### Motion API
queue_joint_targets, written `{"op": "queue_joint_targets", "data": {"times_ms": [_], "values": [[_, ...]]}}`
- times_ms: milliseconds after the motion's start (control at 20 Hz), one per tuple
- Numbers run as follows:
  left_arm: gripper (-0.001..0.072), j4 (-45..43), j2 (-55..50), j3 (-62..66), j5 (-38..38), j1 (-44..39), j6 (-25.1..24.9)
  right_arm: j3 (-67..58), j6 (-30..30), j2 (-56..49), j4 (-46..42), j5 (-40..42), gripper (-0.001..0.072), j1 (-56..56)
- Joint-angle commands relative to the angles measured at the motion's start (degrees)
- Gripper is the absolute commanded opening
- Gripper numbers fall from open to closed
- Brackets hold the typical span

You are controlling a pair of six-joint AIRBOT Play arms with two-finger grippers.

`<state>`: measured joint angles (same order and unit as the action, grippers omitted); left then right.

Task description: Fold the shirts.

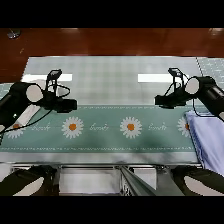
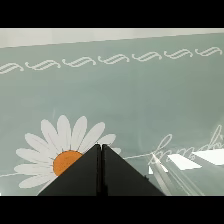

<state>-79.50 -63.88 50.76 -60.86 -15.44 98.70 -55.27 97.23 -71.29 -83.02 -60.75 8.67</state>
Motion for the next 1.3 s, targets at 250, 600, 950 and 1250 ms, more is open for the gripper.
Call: {"op": "queue_joint_targets", "data": {"times_ms": [250,600,950,1250], "values": [[0.0041,0.0,0.0,0.0,0.0,0.1,0.0,0.0,0.0,0.0,0.0,0.0,0.0017,0.0],[0.0041,0.0,0.0,0.0,4.4,0.1,0.0,0.0,0.0,0.0,0.2,7.6,0.0017,0.0],[0.0704,-26.9,0.0,3.5,9.0,8.5,-0.2,0.0,5.2,-0.1,-10.1,9.3,0.0629,0.0],[0.0702,-28.0,-4.4,4.8,28.1,33.3,10.7,0.0,5.2,-0.1,-6.7,5.3,0.062,0.0]]}}
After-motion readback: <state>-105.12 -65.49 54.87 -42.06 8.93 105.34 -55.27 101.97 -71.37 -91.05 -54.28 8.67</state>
